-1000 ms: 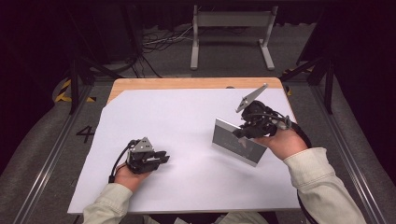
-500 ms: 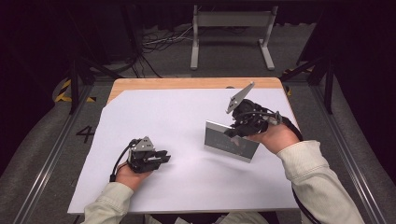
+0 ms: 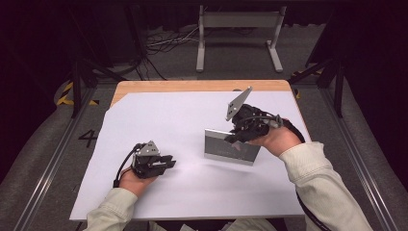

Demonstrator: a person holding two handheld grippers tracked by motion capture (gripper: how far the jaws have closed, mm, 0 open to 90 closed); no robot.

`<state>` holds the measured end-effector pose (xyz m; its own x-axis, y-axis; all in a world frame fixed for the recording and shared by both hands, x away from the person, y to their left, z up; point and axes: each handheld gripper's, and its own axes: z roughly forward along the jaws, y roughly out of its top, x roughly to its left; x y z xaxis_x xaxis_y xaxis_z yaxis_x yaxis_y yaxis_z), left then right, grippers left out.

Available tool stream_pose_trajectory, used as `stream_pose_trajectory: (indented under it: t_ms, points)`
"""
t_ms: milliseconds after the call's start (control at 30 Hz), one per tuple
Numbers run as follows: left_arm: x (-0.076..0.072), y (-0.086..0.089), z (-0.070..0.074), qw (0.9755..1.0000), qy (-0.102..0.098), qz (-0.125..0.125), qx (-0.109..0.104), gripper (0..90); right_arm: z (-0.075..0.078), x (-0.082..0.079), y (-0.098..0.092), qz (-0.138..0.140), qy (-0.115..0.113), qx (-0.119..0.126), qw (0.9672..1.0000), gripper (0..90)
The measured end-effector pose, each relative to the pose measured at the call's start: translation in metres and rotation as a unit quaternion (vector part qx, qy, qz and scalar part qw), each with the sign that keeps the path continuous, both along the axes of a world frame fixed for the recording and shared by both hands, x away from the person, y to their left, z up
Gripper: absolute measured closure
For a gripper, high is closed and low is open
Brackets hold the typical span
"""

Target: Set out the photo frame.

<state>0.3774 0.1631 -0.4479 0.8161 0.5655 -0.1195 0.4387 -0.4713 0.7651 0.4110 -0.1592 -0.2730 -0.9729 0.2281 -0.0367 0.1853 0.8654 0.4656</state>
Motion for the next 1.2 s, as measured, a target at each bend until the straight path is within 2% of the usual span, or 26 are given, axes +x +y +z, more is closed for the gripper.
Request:
stream_pose_trajectory:
  t_ms: [67,200,433,767,1200]
  points:
    - [0.000,0.000,0.000,1.0000,-0.002,-0.001,0.000,71.3,-0.001,0.002,0.002,0.018,-0.001,0.000,0.9998,83.3]
    - [-0.001,0.002,0.000,1.0000,-0.001,0.002,0.000,71.3,-0.004,0.005,0.006,0.035,0.007,-0.006,0.9993,83.3]
    - [-0.002,0.004,-0.001,1.0000,0.001,0.003,0.000,71.2,-0.010,0.012,0.009,0.055,0.026,-0.006,0.9981,83.3]
    - [-0.003,0.005,-0.001,1.0000,0.003,0.006,0.000,71.0,-0.019,0.017,0.009,0.087,0.042,-0.013,0.9953,83.3]
    - [-0.002,0.004,-0.002,1.0000,0.003,0.005,0.001,70.7,-0.027,0.020,0.009,0.111,0.041,-0.013,0.9929,83.2]
